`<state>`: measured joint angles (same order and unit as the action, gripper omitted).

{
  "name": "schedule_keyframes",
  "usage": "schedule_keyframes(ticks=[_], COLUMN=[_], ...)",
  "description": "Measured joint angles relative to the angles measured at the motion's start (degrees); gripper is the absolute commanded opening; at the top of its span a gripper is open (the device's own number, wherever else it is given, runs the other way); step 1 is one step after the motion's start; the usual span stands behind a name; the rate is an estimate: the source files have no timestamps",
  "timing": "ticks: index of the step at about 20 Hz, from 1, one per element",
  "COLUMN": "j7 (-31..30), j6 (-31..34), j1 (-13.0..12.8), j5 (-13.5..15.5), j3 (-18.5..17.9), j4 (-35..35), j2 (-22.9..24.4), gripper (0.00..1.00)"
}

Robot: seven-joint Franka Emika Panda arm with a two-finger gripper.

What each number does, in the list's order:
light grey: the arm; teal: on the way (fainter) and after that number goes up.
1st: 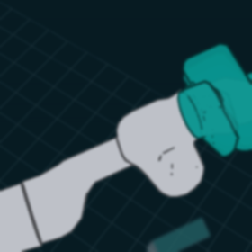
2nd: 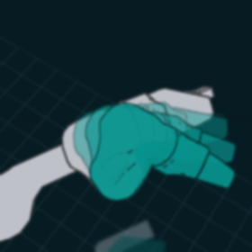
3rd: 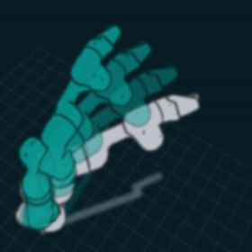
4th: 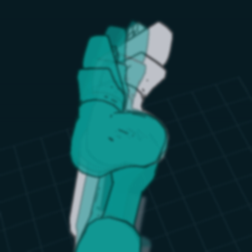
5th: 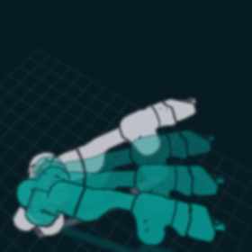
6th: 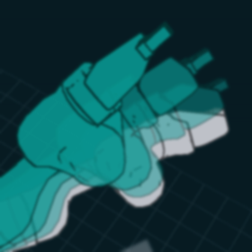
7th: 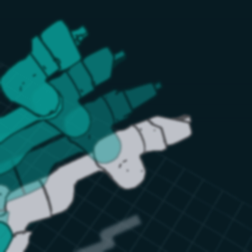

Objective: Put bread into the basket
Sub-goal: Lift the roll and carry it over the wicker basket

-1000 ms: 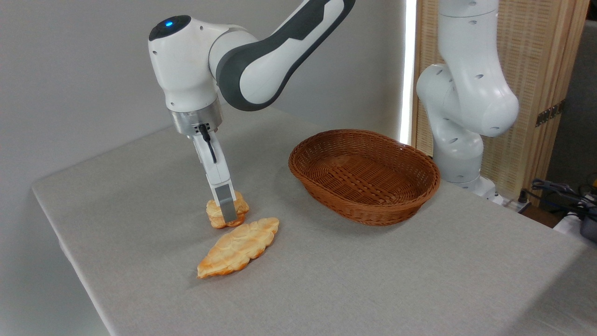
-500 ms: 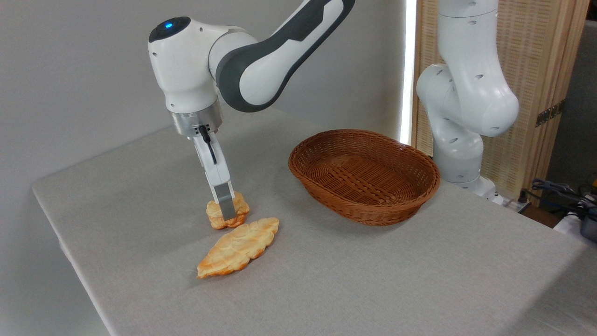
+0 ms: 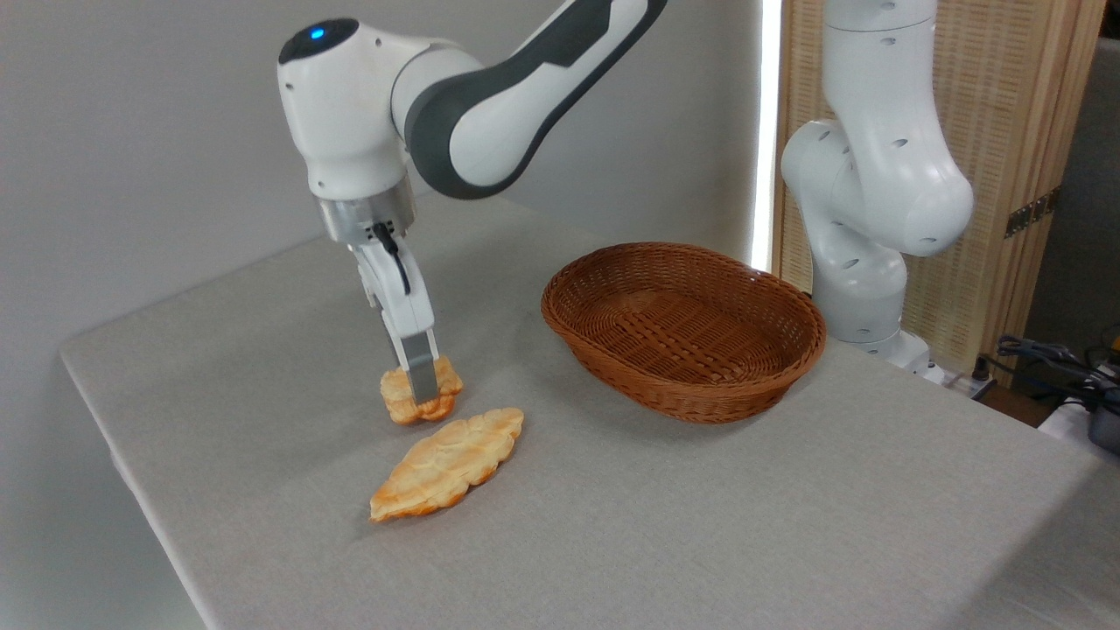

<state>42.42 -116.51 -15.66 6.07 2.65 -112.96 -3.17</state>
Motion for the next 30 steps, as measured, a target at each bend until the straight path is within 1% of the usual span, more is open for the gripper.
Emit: schedule_keyframes(ticks=[2, 4, 7, 9, 11, 12, 15, 17, 20, 21, 22, 24, 25, 30], j7=[-0.78, -1.16, -2.57, -3.18, -3.43, -3.52, -3.6, -3.6, -3.61, -3.61, -3.61, -3.61, -3.61, -3.61], j6=[0.47, 2.33, 7.61, 12.86, 16.65, 18.67, 24.41, 27.64, 31.23, 32.09, 33.41, 34.41, 34.55, 34.52], j1=[0.01, 0.05, 0.13, 0.24, 0.31, 0.34, 0.42, 0.55, 0.59, 0.59, 0.59, 0.57, 0.53, 0.15], j5=[0.0, 0.0, 0.0, 0.0, 0.0, 0.0, 0.0, 0.0, 0.0, 0.0, 0.0, 0.0, 0.0, 0.05], j3=[0.0, -0.05, -0.24, -0.33, -0.39, -0.45, -0.74, -0.82, -0.83, -0.83, -0.83, -0.82, -0.79, -0.46], j4=[0.15, 0.25, 0.35, 0.33, 0.3, 0.26, -0.09, -1.64, -4.43, -4.93, -5.68, -6.85, -7.65, -10.17], j2=[1.3, 3.11, 6.88, 9.57, 11.12, 11.94, 14.02, 15.82, 18.04, 18.4, 18.86, 19.24, 19.3, 19.0], gripper=[0.71, 0.71, 0.71, 0.71, 0.71, 0.74, 0.74, 0.82, 0.82, 0.88, 0.9, 0.98, 1.0, 1.0])
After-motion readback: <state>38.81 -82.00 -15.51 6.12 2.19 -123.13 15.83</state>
